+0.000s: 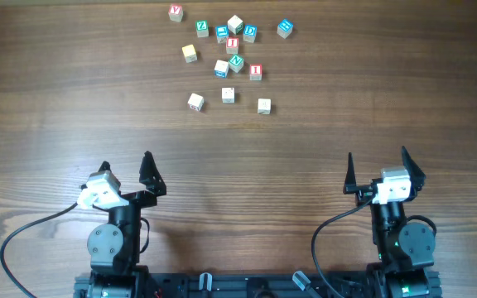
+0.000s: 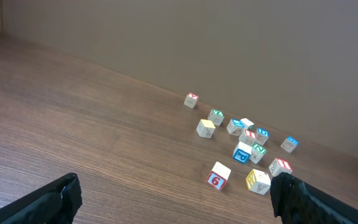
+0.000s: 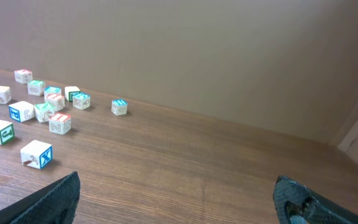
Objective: Form a tower
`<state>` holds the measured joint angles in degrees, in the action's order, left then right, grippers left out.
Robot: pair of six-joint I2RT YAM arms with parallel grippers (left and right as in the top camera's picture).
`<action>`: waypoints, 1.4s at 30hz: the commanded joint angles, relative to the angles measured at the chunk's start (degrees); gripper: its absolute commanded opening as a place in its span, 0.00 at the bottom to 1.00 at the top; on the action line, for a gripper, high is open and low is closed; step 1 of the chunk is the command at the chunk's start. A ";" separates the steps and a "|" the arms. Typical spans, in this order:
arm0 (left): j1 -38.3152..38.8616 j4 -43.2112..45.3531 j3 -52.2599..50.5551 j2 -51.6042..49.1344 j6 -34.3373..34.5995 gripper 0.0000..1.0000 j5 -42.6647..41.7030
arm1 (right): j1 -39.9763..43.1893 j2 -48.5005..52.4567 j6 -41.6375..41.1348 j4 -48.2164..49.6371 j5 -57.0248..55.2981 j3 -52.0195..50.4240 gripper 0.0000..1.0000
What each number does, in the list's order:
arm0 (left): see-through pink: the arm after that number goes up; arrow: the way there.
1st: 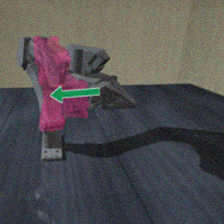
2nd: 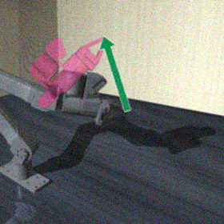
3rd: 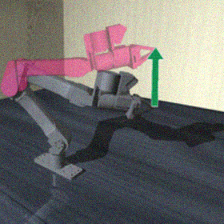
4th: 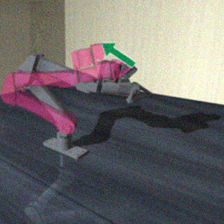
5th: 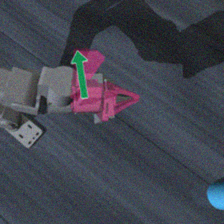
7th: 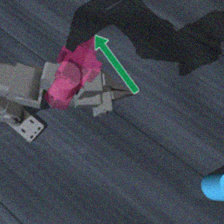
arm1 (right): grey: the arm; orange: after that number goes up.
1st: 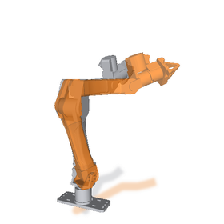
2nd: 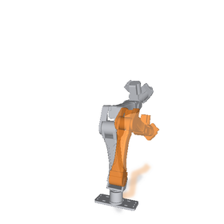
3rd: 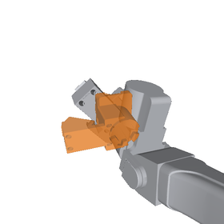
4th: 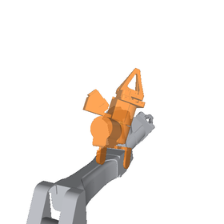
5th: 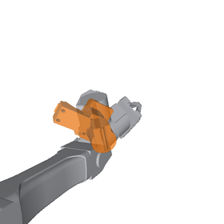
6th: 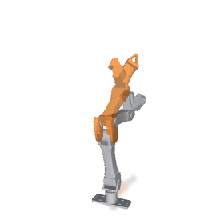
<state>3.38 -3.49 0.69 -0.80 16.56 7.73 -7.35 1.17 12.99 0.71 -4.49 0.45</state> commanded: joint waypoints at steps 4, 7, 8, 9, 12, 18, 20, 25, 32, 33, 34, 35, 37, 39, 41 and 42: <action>0.26 0.17 -0.35 0.42 -1.36 1.00 0.92 | -0.20 0.17 0.52 0.07 0.94 -0.15 1.00; 0.26 0.17 -0.37 0.42 -1.36 1.00 0.92 | -0.20 0.17 0.52 0.09 0.94 -0.15 1.00; 0.26 0.17 -0.35 0.42 -1.36 1.00 0.92 | -0.20 0.17 0.52 0.09 0.94 -0.15 1.00; 0.26 0.17 -0.35 0.42 -1.36 1.00 0.92 | -0.20 0.17 0.52 0.09 0.94 -0.15 1.00; 0.26 0.17 -0.35 0.42 -1.36 1.00 0.92 | -0.20 0.17 0.50 0.09 0.94 -0.15 1.00; 0.26 0.17 -0.35 0.42 -1.36 1.00 0.92 | -0.20 0.17 0.52 0.07 0.94 -0.15 1.00; 0.26 0.17 -0.35 0.42 -1.36 1.00 0.92 | -0.20 0.17 0.52 0.09 0.94 -0.15 1.00; 0.26 0.17 -0.35 0.42 -1.36 1.00 0.92 | -0.20 0.17 0.52 0.09 0.94 -0.15 1.00; 0.26 0.17 -0.35 0.42 -1.36 1.00 0.92 | -0.20 0.17 0.55 0.09 0.94 -0.15 1.00; 0.26 0.17 -0.35 0.42 -1.36 1.00 0.92 | -0.20 0.17 0.50 0.09 0.94 -0.15 1.00; 0.26 0.17 -0.35 0.42 -1.36 1.00 0.92 | -0.20 0.17 0.52 0.09 0.94 -0.15 1.00; 0.26 0.15 -0.35 0.42 -1.36 1.00 0.92 | -0.20 0.17 0.52 0.09 0.94 -0.15 1.00; 0.26 1.33 -0.35 0.42 -1.38 1.00 2.82 | -0.20 0.17 0.52 0.09 0.94 -0.15 1.00; 0.26 3.10 -0.37 0.42 -1.36 1.00 3.72 | -0.20 0.17 0.50 0.09 0.94 -0.15 1.00; 0.26 5.77 -0.35 0.42 -1.27 1.00 3.52 | -0.20 0.17 0.52 0.09 0.94 -0.15 1.00; 0.26 8.81 -0.20 0.42 -1.18 1.00 1.22 | -0.20 0.17 0.52 0.09 0.94 -0.15 1.00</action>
<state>3.38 1.02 0.58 -0.80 16.53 10.11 -7.35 1.17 13.02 0.71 -4.49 0.45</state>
